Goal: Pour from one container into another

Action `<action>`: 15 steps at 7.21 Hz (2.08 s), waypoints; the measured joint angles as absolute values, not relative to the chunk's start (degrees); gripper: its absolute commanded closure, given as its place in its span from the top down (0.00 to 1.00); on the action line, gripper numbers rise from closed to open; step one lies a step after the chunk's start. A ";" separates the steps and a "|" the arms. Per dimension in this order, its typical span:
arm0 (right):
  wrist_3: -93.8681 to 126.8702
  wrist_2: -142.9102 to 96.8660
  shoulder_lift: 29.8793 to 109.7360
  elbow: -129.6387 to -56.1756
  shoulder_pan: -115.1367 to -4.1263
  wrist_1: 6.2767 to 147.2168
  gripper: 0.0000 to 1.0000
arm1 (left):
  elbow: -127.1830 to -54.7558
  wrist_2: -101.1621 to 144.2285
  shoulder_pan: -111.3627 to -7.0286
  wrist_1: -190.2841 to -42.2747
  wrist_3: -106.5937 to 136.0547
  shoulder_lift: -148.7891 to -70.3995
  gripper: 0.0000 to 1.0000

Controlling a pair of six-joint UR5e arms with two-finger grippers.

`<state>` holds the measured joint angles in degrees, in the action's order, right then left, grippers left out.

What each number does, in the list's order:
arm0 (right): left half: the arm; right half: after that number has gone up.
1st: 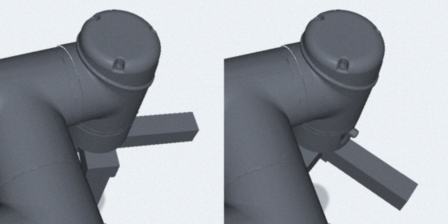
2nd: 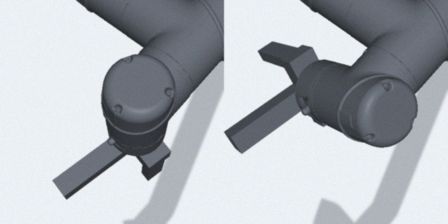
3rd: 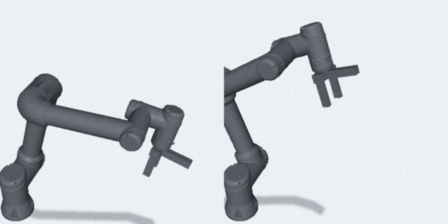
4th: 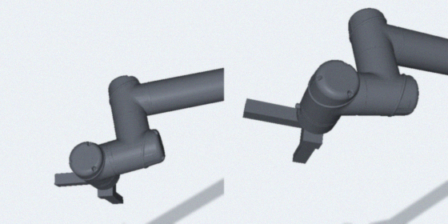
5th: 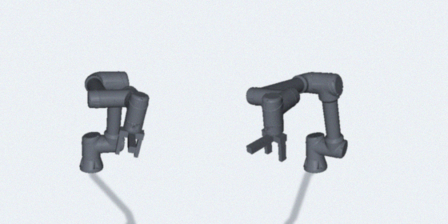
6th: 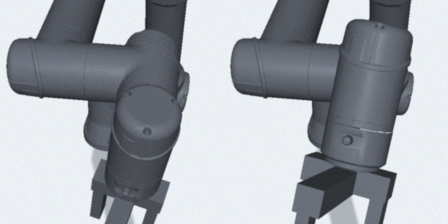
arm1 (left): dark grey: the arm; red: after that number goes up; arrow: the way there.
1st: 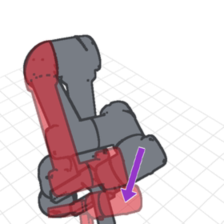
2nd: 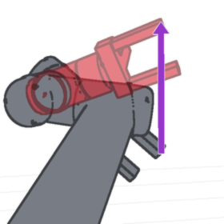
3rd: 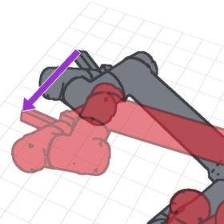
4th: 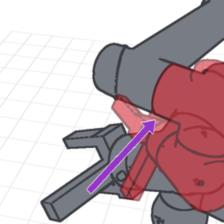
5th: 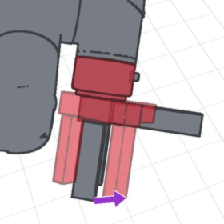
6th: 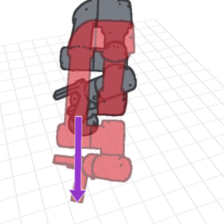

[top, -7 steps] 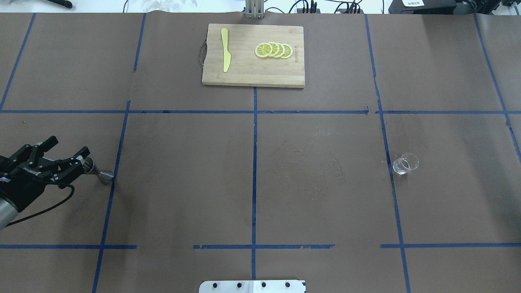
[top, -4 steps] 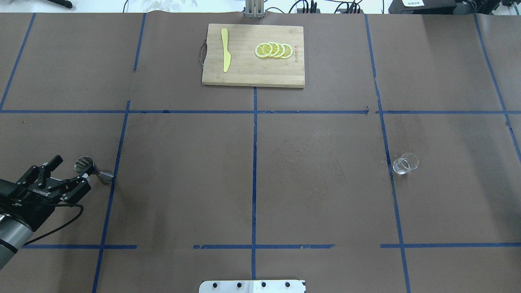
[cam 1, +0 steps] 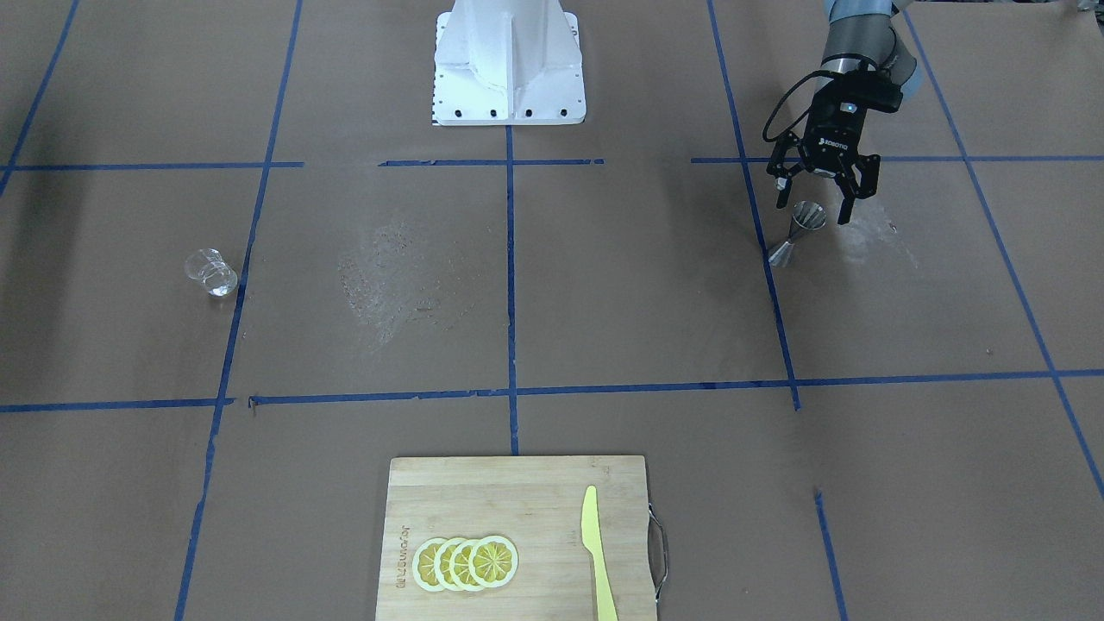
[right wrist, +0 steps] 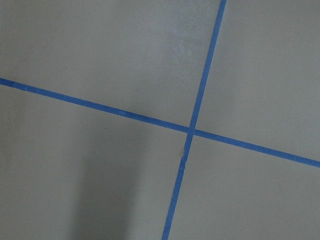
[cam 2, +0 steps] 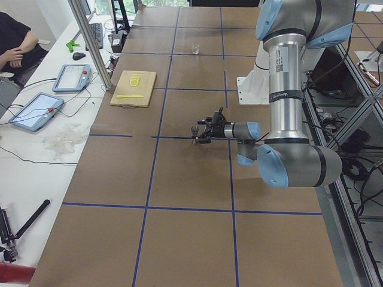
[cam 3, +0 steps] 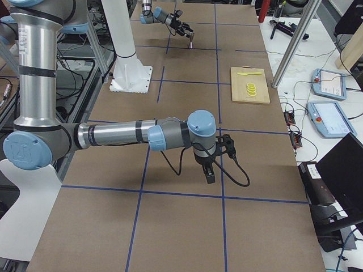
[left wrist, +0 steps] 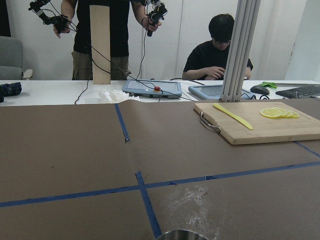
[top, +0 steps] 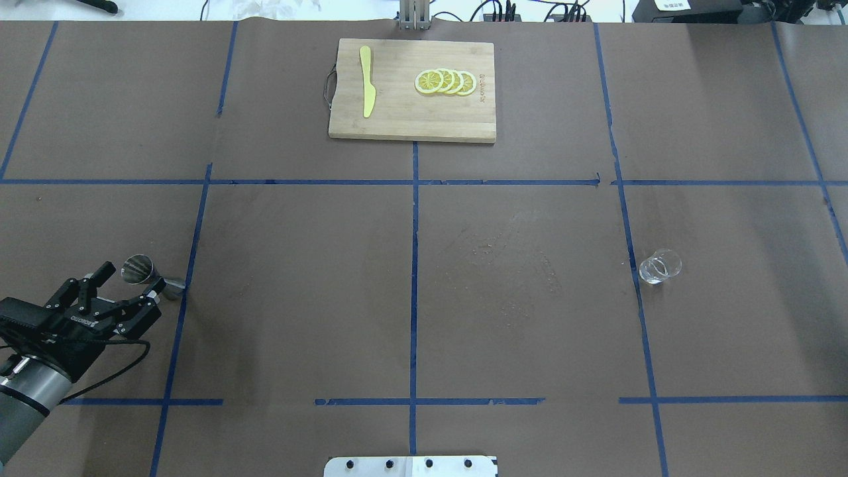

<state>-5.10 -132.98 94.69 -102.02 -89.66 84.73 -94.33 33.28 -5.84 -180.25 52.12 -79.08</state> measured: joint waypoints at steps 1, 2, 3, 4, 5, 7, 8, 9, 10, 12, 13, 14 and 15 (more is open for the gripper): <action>-5.10 -132.98 94.69 -102.04 -89.79 84.72 1.00 | -93.25 33.19 -5.62 -180.31 52.12 -79.96 1.00; -5.10 -132.98 94.69 -102.04 -89.97 84.73 1.00 | -92.04 33.16 -5.51 -180.33 52.12 -80.80 1.00; -5.10 -132.98 94.68 -102.04 -90.10 84.73 1.00 | -91.05 33.16 -5.48 -180.35 52.14 -81.44 1.00; -5.10 -132.98 94.67 -102.04 -90.13 84.73 1.00 | -90.54 33.19 -5.46 -180.35 52.18 -81.77 1.00; -5.10 -132.98 94.66 -102.04 -90.16 84.73 1.00 | -90.34 33.21 -5.45 -180.35 52.18 -82.00 1.00; -5.10 -132.98 94.66 -102.04 -90.17 84.73 1.00 | -90.03 33.25 -5.42 -180.35 52.15 -82.62 1.00; -5.10 -132.98 94.66 -102.07 -90.21 84.73 1.00 | -89.48 33.31 -5.39 -180.35 52.18 -83.16 1.00; -5.10 -132.98 94.66 -102.13 -90.22 84.73 1.00 | -88.43 33.38 -5.38 -180.35 52.18 -83.94 0.99; -5.10 -132.98 94.66 -102.22 -90.20 84.73 1.00 | -87.49 33.44 -5.37 -180.35 52.15 -84.65 0.94; -5.10 -132.98 94.66 -102.35 -90.19 84.73 1.00 | -86.75 33.50 -5.41 -181.06 52.16 -84.97 0.89; -5.10 -132.96 94.66 -102.38 -90.22 84.73 1.00 | -86.22 33.54 -5.44 -182.80 52.06 -84.76 0.89; -5.10 -132.94 94.66 -102.39 -90.23 84.73 1.00 | -85.59 33.56 -5.44 -184.57 51.87 -84.47 0.89; -5.10 -132.96 94.66 -102.39 -90.23 84.73 1.00 | -85.24 33.57 -5.45 -185.51 51.75 -84.27 0.89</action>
